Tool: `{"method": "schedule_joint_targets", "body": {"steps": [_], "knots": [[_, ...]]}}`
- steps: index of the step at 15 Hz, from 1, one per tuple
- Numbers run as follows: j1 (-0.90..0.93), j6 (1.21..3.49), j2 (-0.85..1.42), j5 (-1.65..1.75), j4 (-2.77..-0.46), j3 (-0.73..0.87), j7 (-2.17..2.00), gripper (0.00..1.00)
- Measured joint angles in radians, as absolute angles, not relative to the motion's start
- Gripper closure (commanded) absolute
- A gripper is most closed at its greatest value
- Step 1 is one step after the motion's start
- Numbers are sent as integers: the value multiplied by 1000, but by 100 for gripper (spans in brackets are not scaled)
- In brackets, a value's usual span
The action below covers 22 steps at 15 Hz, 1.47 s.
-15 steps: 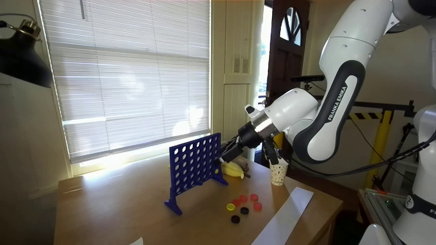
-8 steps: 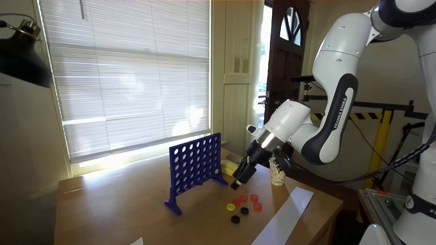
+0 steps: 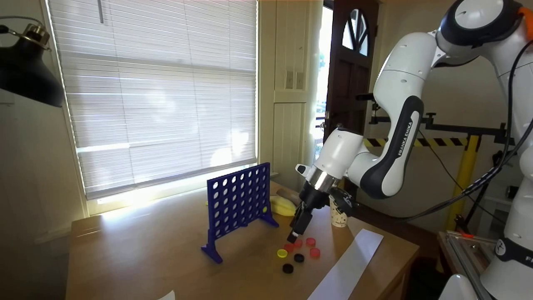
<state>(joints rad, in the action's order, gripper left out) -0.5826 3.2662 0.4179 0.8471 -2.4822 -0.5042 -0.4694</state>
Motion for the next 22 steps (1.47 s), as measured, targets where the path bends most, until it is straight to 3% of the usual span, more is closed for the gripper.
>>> {"method": "schedule_joint_targets", "body": {"steps": [5,10,16,22], "knots": [[-811,3070,483,829,-2434,-751,-397,0],[-889,2916,496,821,-2378,-834,-329,0],[-616,2915,458,385,-2325,-621,1,0],[-329,2891,454,163,-2270,-399,142,0]]}}
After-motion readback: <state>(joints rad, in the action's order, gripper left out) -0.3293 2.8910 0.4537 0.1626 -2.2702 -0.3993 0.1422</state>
